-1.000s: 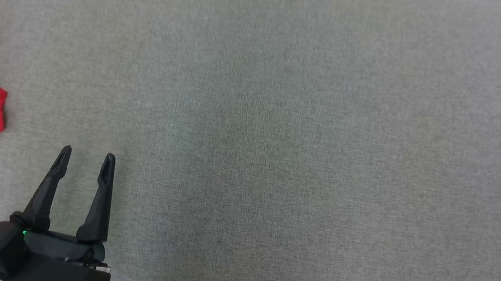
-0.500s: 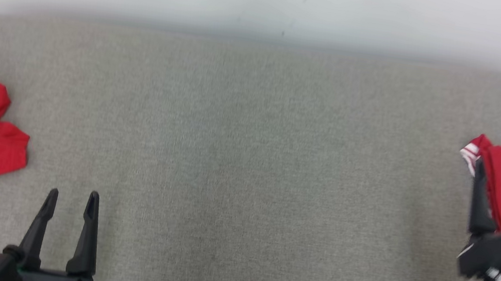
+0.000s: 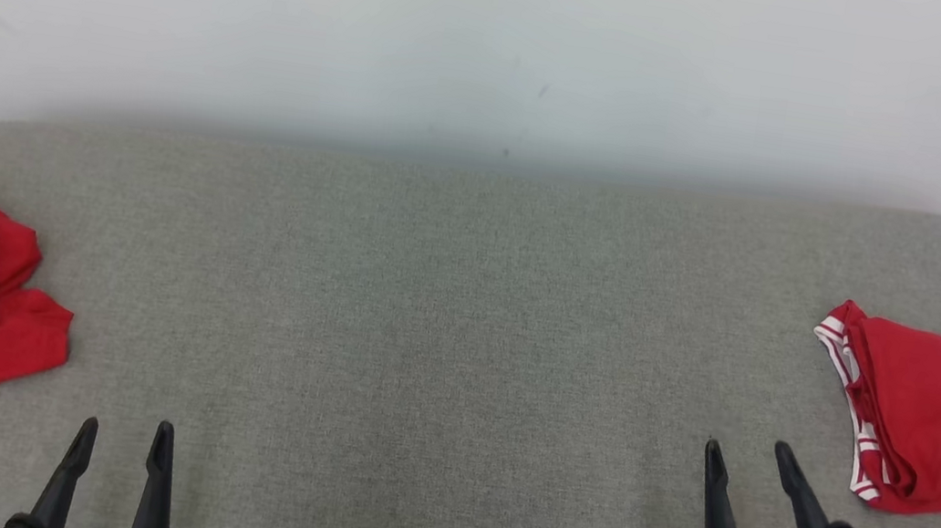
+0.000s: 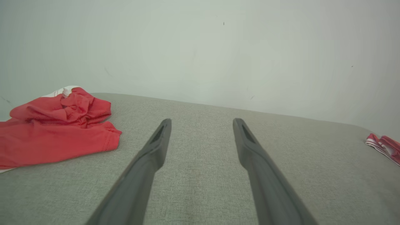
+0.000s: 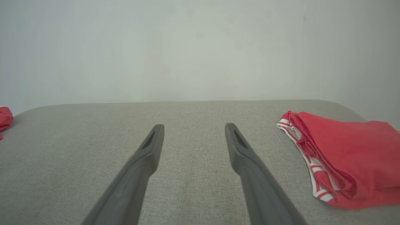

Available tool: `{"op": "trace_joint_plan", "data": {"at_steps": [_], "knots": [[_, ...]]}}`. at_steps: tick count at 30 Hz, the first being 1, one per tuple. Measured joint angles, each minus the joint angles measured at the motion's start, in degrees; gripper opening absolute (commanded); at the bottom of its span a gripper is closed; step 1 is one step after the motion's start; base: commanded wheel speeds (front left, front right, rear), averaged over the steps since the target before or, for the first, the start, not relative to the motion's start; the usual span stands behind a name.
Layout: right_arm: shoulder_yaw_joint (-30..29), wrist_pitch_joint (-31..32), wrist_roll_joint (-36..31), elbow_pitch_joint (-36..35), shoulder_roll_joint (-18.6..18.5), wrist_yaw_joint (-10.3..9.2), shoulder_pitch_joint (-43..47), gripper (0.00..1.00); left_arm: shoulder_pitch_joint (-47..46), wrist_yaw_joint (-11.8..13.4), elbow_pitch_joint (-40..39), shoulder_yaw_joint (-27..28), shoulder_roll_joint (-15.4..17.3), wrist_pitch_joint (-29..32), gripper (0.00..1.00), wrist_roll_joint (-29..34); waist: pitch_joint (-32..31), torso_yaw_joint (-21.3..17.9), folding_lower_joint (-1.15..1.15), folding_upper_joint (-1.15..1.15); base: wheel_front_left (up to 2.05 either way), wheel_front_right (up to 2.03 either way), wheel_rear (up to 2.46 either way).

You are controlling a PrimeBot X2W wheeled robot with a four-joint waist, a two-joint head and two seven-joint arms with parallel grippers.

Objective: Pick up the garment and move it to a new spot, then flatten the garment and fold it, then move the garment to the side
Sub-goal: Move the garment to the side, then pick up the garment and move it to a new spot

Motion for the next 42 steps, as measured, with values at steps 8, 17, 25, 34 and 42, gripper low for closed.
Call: {"op": "trace_joint_plan", "data": {"at_steps": [8, 17, 25, 34, 42], "knots": [[-0.59, -1.60, -1.26, 2.16, 1.47, 0.00, 0.62, 1.00, 1.31, 0.00, 1.02, 0.75, -0.11, 0.00, 1.00, 0.84, -1.29, 0.96, 0.01, 0.01, 0.00, 0.00, 0.00], [-1.41, -2.11, -1.75, 2.47, 1.93, 0.00, 0.46, 1.00, 1.03, 0.00, 0.98, 0.71, -0.04, 0.00, 1.00, 0.84, -0.99, 2.26, 0.01, 0.01, 0.00, 0.00, 0.00], [-1.02, -2.29, -1.37, 2.91, 2.04, 0.00, 0.74, 1.00, 0.51, 0.00, 1.21, 0.53, 0.27, 0.00, 1.00, 0.85, -1.31, 4.77, 0.02, 0.01, 0.00, 0.00, 0.00], [0.18, -2.00, -0.79, 2.53, 2.09, 0.00, 1.77, 1.00, 0.42, -0.02, 1.60, 0.41, 0.67, 0.00, 1.00, 0.84, -1.65, 11.86, 0.02, 0.01, 0.00, 0.00, 0.00], [2.05, -1.67, -0.29, 2.42, 2.10, 0.00, 1.67, 1.00, 2.10, -0.03, 1.32, 2.21, 0.77, 0.01, 1.00, 0.82, -1.82, 21.16, 0.02, 0.01, 0.00, 0.00, 0.00]]}}
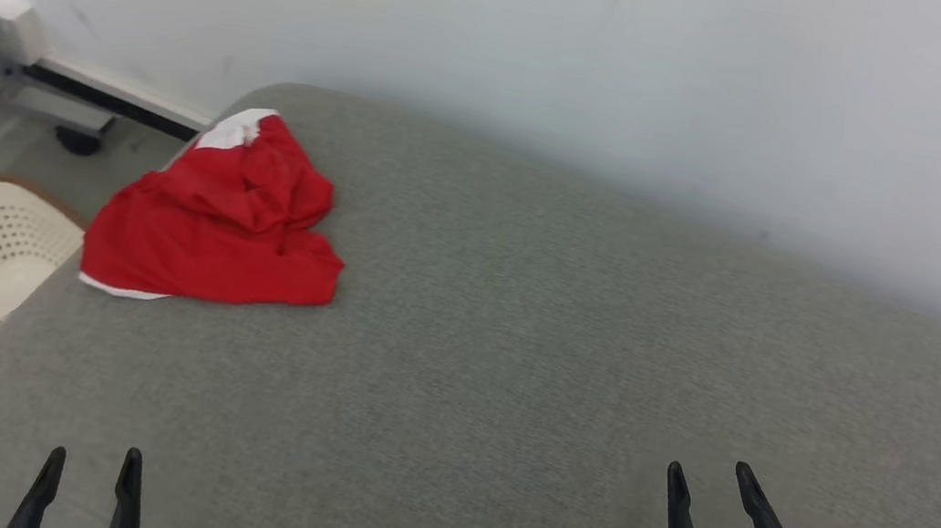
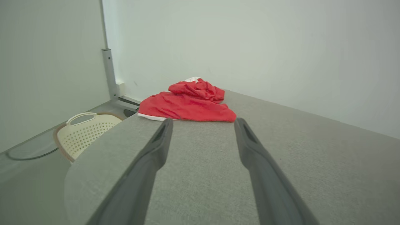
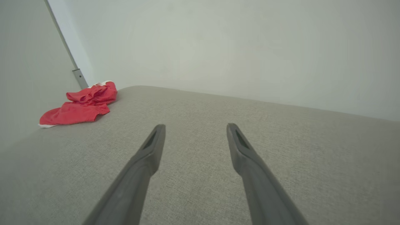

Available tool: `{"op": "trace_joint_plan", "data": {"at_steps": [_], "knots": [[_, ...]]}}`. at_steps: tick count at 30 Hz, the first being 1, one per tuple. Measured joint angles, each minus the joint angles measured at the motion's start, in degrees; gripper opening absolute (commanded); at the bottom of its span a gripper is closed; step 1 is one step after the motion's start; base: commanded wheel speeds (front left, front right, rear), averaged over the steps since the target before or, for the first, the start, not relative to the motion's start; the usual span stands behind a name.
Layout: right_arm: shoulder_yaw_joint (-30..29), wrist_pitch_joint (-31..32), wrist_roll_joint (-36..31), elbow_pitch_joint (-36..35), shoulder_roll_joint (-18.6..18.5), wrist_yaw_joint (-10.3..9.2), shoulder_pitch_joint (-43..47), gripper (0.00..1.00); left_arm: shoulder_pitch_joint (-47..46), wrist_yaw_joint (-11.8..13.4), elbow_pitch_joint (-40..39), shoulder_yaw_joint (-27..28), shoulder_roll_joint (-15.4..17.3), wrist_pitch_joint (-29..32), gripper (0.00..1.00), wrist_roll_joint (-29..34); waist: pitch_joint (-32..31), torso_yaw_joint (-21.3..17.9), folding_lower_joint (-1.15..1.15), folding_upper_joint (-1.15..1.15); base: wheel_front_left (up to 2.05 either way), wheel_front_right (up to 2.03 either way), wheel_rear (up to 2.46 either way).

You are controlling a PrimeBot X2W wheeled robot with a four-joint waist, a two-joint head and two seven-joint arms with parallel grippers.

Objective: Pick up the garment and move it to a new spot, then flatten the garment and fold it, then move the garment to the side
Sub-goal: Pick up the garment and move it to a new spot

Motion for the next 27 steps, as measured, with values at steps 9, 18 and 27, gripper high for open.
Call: {"op": "trace_joint_plan", "data": {"at_steps": [9, 18, 27], "knots": [[6.11, 1.40, 0.24, 1.29, 0.10, 0.00, -4.59, 1.00, 2.81, 0.00, -3.53, 5.94, -2.12, -0.01, 1.00, -0.07, 1.05, 9.00, 0.00, 0.00, 0.00, 0.00, 0.00], [9.80, 1.03, 1.12, 4.88, -0.66, 0.00, -9.12, 1.00, 4.93, 0.00, -6.01, 8.51, -4.02, -0.01, 1.00, 0.14, 4.29, 11.78, 0.00, 0.00, -0.06, -0.06, -0.06], [9.68, 0.07, 1.99, 5.56, -1.79, 0.00, -9.42, 1.00, 4.68, 0.00, -4.90, 6.65, -4.47, -0.01, 1.00, 0.01, 5.17, 11.98, 0.00, 0.01, -0.04, -0.04, -0.04]]}}
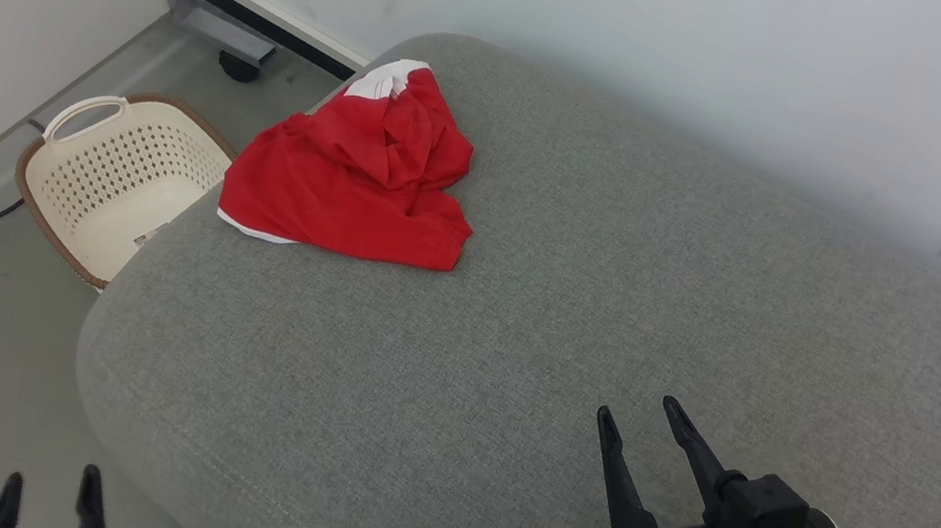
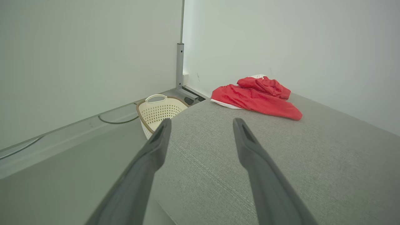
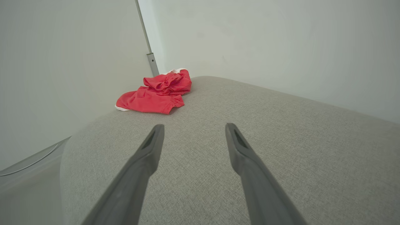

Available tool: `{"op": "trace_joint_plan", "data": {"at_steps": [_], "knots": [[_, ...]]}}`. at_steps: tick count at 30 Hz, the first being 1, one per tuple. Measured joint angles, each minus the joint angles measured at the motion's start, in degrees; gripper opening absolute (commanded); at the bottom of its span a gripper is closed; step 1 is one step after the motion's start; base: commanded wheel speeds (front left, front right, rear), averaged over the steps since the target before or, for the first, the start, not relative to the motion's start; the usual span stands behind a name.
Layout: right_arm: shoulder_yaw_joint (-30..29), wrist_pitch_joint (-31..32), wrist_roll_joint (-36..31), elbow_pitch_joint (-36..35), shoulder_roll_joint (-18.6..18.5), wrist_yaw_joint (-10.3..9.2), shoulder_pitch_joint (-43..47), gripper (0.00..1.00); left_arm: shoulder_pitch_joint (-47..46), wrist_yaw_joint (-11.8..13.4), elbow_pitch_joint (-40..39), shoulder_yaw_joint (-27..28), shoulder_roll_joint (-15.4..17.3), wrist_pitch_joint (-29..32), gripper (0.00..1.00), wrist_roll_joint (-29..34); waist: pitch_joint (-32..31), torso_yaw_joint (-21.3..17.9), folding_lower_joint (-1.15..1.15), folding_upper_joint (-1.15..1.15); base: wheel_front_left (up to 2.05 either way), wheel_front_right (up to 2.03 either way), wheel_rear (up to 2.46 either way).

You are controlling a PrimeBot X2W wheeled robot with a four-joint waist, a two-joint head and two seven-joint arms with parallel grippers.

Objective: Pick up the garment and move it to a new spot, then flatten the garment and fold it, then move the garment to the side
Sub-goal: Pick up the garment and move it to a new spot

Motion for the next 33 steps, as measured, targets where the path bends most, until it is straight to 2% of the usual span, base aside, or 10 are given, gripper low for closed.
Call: {"op": "trace_joint_plan", "data": {"at_steps": [5, 7, 10, 12, 15, 26, 30, 31, 32, 33], "knots": [[-0.25, 0.65, -0.04, -0.98, -0.82, 0.00, 0.04, 1.00, -5.02, 0.01, 5.33, -5.48, 0.07, 0.00, 1.00, -0.52, 0.90, -0.08, 0.00, 0.00, 0.00, 0.00, 0.00], [-1.52, 3.15, -1.42, -6.16, -3.38, 0.00, 0.58, 1.00, -29.59, 0.04, 21.73, -10.40, 1.30, 8.99, 1.00, -4.64, 4.17, -0.16, 0.00, 0.00, 0.00, 0.00, 0.00], [-1.58, 6.50, -3.16, -12.98, -4.54, 0.00, 2.41, 1.00, -44.02, 1.59, 33.57, -9.76, 0.83, 14.75, 1.00, -8.40, 6.67, -1.06, 0.01, 0.00, 0.00, 0.00, 0.00], [-0.52, 11.33, -3.56, -24.04, -8.18, 0.00, 1.50, 1.00, -59.02, 3.57, 45.70, -6.32, 5.93, 21.49, 1.00, -11.56, 10.79, -7.31, 0.01, 0.00, 0.00, 0.00, 0.00], [-1.15, 12.77, -3.66, -27.72, -9.04, 0.00, 2.29, 1.00, -62.37, 3.60, 48.73, -6.05, 7.65, 23.45, 1.00, -11.70, 13.49, -10.11, 0.00, 0.00, 0.00, 0.00, 0.00], [-2.57, 14.28, -3.46, -34.32, -10.49, 0.00, 4.65, 1.00, -70.09, 11.62, 57.80, -4.21, 10.65, 22.92, 1.00, -11.81, 24.28, -19.01, 0.01, 0.00, 0.00, 0.00, 0.00], [-2.16, 14.24, -3.31, -34.33, -10.48, 0.00, 4.53, 1.00, -70.63, 12.87, 59.91, -4.22, 11.22, 22.12, 1.00, -11.66, 26.08, -21.39, 0.01, 0.00, 0.00, 0.00, 0.00], [-2.01, 14.21, -3.22, -34.26, -10.48, 0.00, 4.38, 1.00, -70.79, 13.07, 60.49, -4.15, 11.51, 22.12, 0.93, -11.70, 26.36, -21.89, 0.00, 0.00, 0.00, 0.00, 0.00], [-1.86, 14.18, -3.16, -34.15, -10.48, 0.00, 4.13, 1.00, -70.89, 13.07, 60.84, -4.11, 11.84, 21.94, 0.43, -11.71, 26.56, -22.33, 0.00, 0.00, 0.00, 0.00, 0.00], [-1.77, 14.13, -3.14, -33.94, -10.48, 0.00, 3.80, 1.00, -71.01, 12.88, 61.04, -4.16, 12.23, 21.45, 0.02, -11.70, 26.68, -22.72, 0.00, 0.00, 0.00, 0.00, 0.00]]}}
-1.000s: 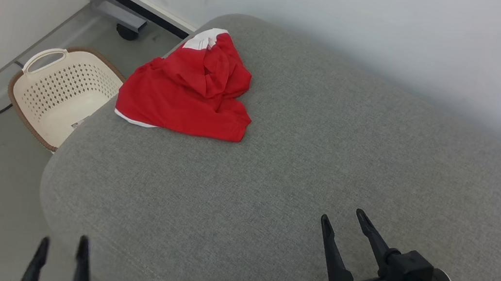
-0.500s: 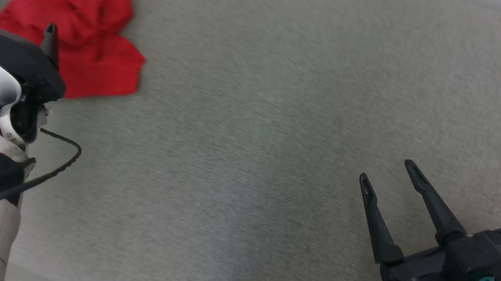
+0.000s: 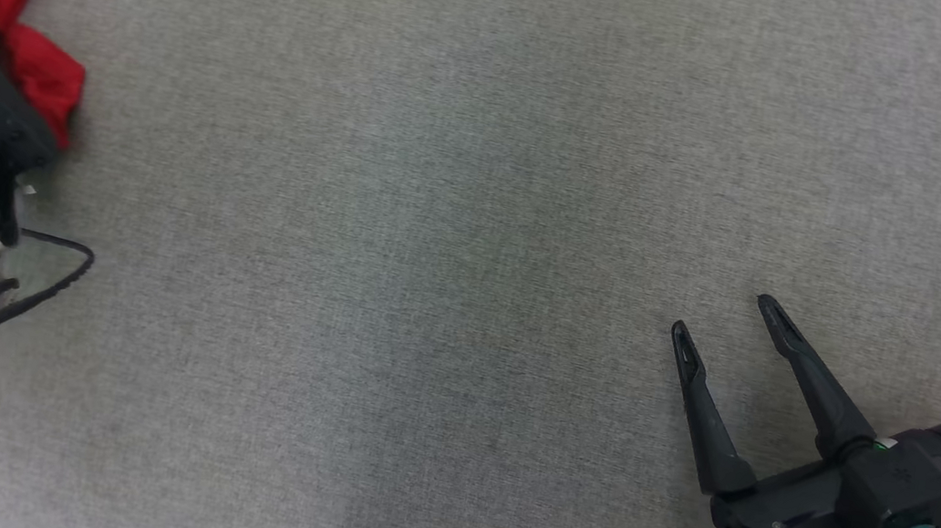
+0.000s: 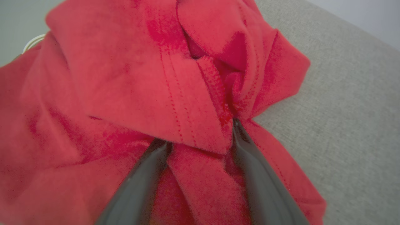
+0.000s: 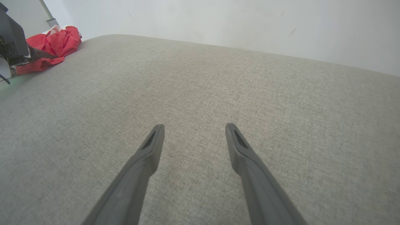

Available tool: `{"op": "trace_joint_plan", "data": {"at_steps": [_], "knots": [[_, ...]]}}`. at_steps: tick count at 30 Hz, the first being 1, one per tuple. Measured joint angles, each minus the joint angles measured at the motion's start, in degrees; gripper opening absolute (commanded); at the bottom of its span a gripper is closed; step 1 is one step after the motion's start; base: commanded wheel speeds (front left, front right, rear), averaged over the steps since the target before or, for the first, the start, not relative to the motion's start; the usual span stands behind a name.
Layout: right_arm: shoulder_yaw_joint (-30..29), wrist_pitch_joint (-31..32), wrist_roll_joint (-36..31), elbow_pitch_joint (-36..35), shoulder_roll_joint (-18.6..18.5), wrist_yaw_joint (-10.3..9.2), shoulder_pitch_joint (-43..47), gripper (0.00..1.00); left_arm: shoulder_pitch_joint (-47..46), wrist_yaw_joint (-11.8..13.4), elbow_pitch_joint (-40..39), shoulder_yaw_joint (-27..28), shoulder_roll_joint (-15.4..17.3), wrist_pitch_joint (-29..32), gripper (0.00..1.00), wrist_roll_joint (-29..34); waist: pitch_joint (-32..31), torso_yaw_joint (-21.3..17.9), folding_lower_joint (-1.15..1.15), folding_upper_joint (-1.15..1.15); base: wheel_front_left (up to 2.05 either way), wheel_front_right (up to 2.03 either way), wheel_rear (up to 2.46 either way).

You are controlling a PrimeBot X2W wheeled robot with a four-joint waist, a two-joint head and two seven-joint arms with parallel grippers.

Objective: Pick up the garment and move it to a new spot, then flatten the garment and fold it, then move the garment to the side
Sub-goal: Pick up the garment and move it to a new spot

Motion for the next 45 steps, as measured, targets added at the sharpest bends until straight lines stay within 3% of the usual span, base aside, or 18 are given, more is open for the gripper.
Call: {"op": "trace_joint_plan", "data": {"at_steps": [10, 19, 22, 27, 33, 40, 45], "knots": [[1.85, -3.34, 1.04, 4.86, 1.80, 0.00, -3.21, 1.00, 0.29, -4.56, 1.74, -1.20, 2.92, -3.38, 0.00, 0.18, -4.49, -1.16, 0.01, 0.00, 0.00, 0.00, 0.00], [1.91, -9.36, 2.12, 13.70, 6.93, 0.00, -4.56, 1.00, -3.44, -8.24, -2.98, -4.02, 8.26, 1.97, 0.00, 1.69, -13.35, -2.79, -0.01, -0.01, 0.00, 0.00, 0.00], [1.14, -10.99, 2.12, 15.97, 7.94, 0.00, -4.42, 1.00, -5.03, -9.40, -6.79, -5.23, 8.46, 4.10, 0.00, 1.86, -16.59, -3.47, -0.01, -0.01, 0.00, 0.00, 0.00], [-0.41, -12.49, 2.12, 17.98, 9.29, 0.00, -3.54, 1.00, -5.74, -10.88, -15.18, -7.39, 6.73, 7.10, 0.00, 1.69, -21.63, -4.89, -0.02, -0.01, 0.00, 0.00, 0.00], [-1.93, -12.81, 1.64, 18.35, 10.11, 0.00, -2.61, 1.00, -4.44, -11.73, -28.62, -9.61, 1.58, 9.50, 0.00, -0.76, -25.52, -8.31, -0.02, -0.02, 0.00, 0.00, 0.00], [-2.56, -12.15, 1.23, 17.42, 10.31, 0.00, -2.33, 1.00, 6.31, -10.69, -45.74, -15.06, -3.33, 10.32, 0.00, 0.14, -27.02, -14.56, -0.01, -0.02, 0.00, 0.00, 0.00], [-2.96, -12.05, 1.21, 16.93, 10.46, 0.00, -2.22, 1.00, 16.67, -9.31, -51.98, -16.56, -8.20, 10.85, 0.00, -3.41, -26.64, -19.70, 0.00, -0.01, 0.00, 0.00, 0.00]]}}
